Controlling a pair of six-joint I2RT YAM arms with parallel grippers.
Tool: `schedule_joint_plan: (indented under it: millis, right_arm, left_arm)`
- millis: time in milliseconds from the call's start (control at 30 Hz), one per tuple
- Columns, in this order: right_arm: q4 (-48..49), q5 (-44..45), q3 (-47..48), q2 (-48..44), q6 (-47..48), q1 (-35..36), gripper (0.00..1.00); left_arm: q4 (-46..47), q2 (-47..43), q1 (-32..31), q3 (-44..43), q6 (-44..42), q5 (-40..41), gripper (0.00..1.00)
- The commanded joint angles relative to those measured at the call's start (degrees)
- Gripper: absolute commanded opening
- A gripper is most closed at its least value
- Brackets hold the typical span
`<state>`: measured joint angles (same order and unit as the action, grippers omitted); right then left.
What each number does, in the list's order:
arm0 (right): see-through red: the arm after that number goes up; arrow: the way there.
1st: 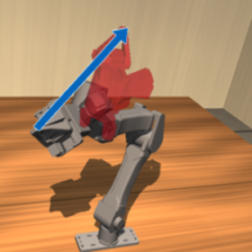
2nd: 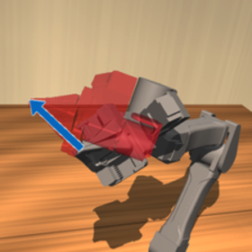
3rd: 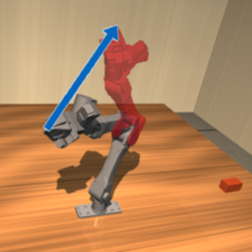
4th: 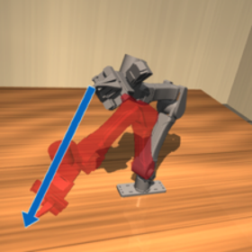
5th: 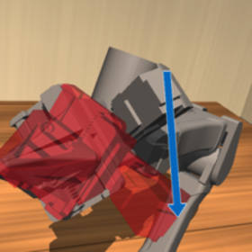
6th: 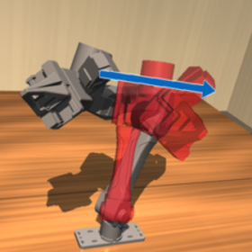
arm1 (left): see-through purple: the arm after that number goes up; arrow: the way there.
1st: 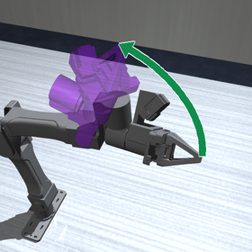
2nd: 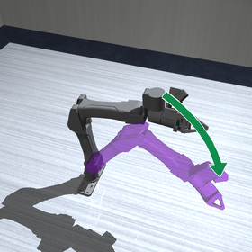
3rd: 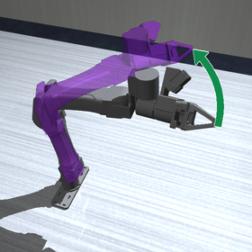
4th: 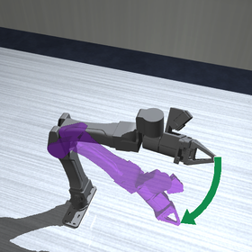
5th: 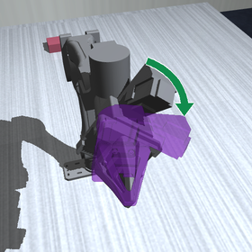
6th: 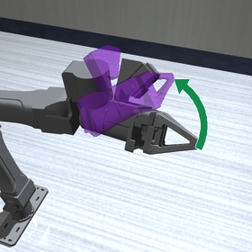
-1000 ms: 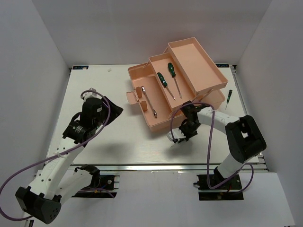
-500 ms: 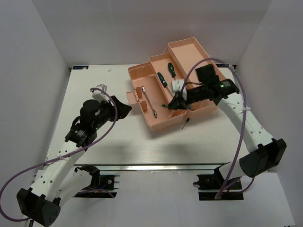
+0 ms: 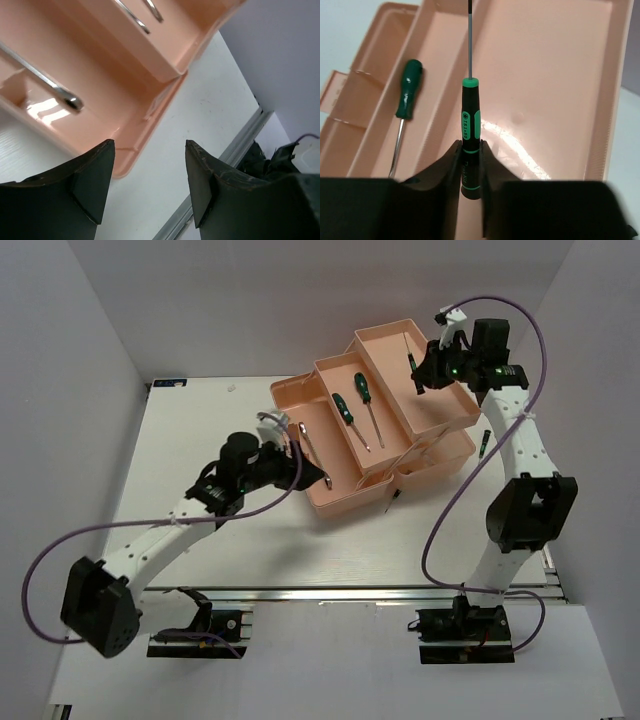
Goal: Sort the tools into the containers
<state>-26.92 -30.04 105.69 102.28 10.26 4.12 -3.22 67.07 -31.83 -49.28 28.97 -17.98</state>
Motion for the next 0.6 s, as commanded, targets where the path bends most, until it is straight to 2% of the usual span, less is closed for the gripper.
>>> schedule_joint_plan:
  millis: [0,67,167,267,367,400,433,533,567]
  right_arm:
    - [-3.66,5.08,4.78,2.22,-0.95,0.10,0.27]
    - [-4.46,4.56,4.88,2.92,-0.60,-0.16,0.44]
    - [-4.99,3.33,4.61,2.58,-0.59,-0.95,0.55]
    - [-3.76,-0.26,4.53,0.30,-1.29,-2.44,0.59]
    - [-1.14,-3.60,3.56,-3.39,-2.09,-5.24,0.64]
    - [0.10,-4.14,2.86,-4.53,-2.70,-6.05,0.65]
    - [1.76,-5.02,1.55,-7.24,-4.36,-6.84,0.67]
    - [8.71,-7.92,-6.09,-12.95,-8.22,-10.44,0.82]
    - [9.85,-10.45,-9.15,-13.85,-8.15,-11.84,0.83]
  left_arm:
    - [2.61,4.53,-4.53,-5.91,-5.67,-0.92,0.68]
    - [2.35,7.27,-7.26,-8.63,-8.04,0.04,0.68]
    - [2.00,12.02,-10.08,-11.71,-10.07,1.62,0.68]
    - [1.29,16.68,-14.73,-14.96,-12.70,5.31,0.65]
    - [1.20,21.08,-18.60,-17.68,-14.46,8.48,0.57]
    - [0.94,22.39,-19.40,-18.57,-14.90,10.57,0.49]
    - [-0.63,23.80,-20.28,-19.53,-14.91,12.25,0.48]
    - [-3.97,29.33,-22.74,-23.57,-14.39,16.99,0.46]
    - [-4.77,31.70,-23.70,-24.63,-13.95,17.62,0.48]
